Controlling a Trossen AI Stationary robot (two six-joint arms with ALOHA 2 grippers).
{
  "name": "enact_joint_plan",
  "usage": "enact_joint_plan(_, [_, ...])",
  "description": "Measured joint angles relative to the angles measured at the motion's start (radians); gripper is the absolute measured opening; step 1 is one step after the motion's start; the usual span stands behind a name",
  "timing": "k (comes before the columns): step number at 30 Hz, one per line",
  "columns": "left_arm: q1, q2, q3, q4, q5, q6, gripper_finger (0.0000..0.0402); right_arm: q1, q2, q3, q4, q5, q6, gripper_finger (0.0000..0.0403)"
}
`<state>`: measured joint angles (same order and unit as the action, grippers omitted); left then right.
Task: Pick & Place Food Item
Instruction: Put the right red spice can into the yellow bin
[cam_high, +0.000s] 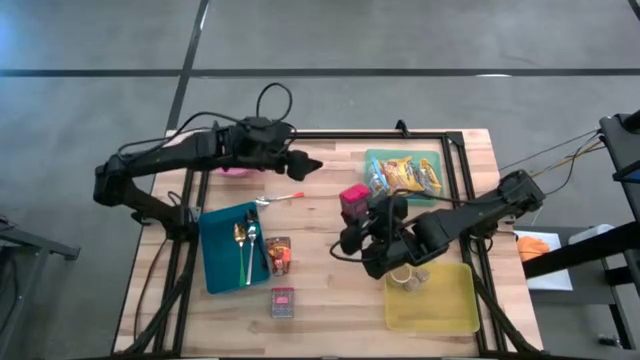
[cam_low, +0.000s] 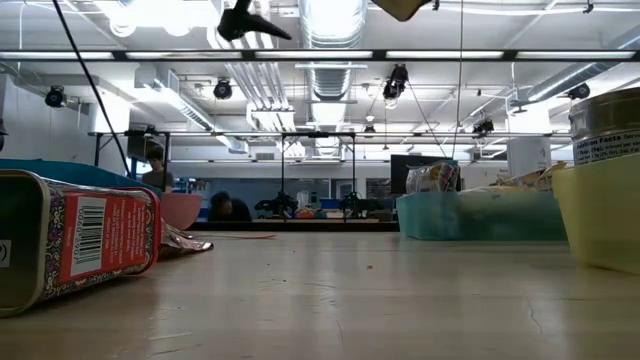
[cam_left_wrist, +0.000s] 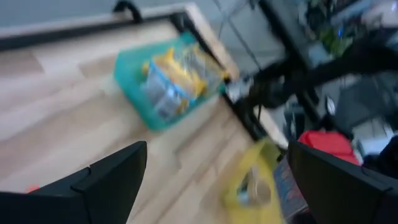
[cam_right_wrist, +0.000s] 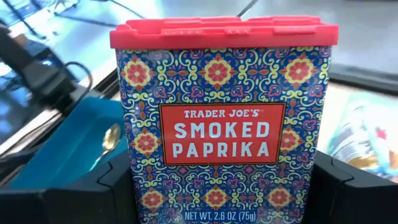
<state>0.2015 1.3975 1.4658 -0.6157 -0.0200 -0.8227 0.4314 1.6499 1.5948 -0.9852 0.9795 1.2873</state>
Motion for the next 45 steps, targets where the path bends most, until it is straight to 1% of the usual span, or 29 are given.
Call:
enact_joint_plan(2, [-0.037,0.005,0.0,0.051,-0.087,-0.02,0.0392,-0.009,0.009,0.0,-0.006,0.027,-0.005,0.0278])
enact_joint_plan(5, [-0.079,0.008,0.0,0.117,-0.146,-0.018,0.0392,-0.027,0.019,0.0,-0.005,0.053,-0.043,0.0278])
enact_joint_plan(8, [-0.096,0.012,0.0,0.152,-0.152,0.008,0.0392,-0.042,0.027,0.0,-0.004,0.082,-0.082,0.0278])
enact_joint_plan(10, [-0.1,0.015,0.0,0.137,-0.144,0.045,0.0392,-0.045,0.029,0.0,-0.004,0.101,-0.091,0.0278])
enact_joint_plan(14, [-0.119,0.013,-0.018,0.152,-0.144,0.125,0.0392,-0.05,0.02,0.0,0.001,0.101,-0.091,0.0278])
enact_joint_plan(16, [-0.126,0.013,-0.043,0.167,-0.126,0.163,0.0392,-0.051,0.014,0.0,0.003,0.083,-0.093,0.0278])
enact_joint_plan(19, [-0.125,0.015,-0.081,0.176,-0.056,0.191,0.0392,-0.054,0.006,0.0,0.03,0.0,-0.132,0.0278])
enact_joint_plan(22, [-0.109,0.014,-0.112,0.18,0.028,0.142,0.0392,-0.054,-0.009,0.0,0.088,-0.135,-0.243,0.0278])
enact_joint_plan(26, [-0.088,0.015,-0.139,0.185,0.174,0.136,0.0392,-0.066,-0.035,0.0,0.186,-0.317,-0.386,0.0278])
enact_joint_plan(29, [-0.086,0.014,-0.151,0.196,0.265,0.142,0.0392,-0.084,-0.057,0.0,0.21,-0.43,-0.452,0.0278])
enact_joint_plan(34, [-0.087,0.014,-0.147,0.204,0.449,0.318,0.0392,-0.105,-0.068,0.0,0.216,-0.596,-0.475,0.0278])
enact_joint_plan(36, [-0.09,0.014,-0.146,0.206,0.505,0.39,0.0392,-0.107,-0.07,0.0,0.234,-0.655,-0.497,0.0278])
enact_joint_plan(40, [-0.118,0.013,-0.146,0.202,0.541,0.542,0.0392,-0.104,-0.071,0.0,0.314,-0.815,-0.554,0.0278])
enact_joint_plan(41, [-0.127,0.013,-0.146,0.198,0.545,0.574,0.0392,-0.104,-0.071,0.0,0.33,-0.838,-0.554,0.0278])
enact_joint_plan(43, [-0.14,0.012,-0.146,0.192,0.553,0.608,0.0392,-0.103,-0.071,0.0,0.358,-0.857,-0.534,0.0278])
enact_joint_plan(45, [-0.147,0.011,-0.146,0.194,0.573,0.61,0.0392,-0.097,-0.074,-0.001,0.414,-0.856,-0.534,0.0278])
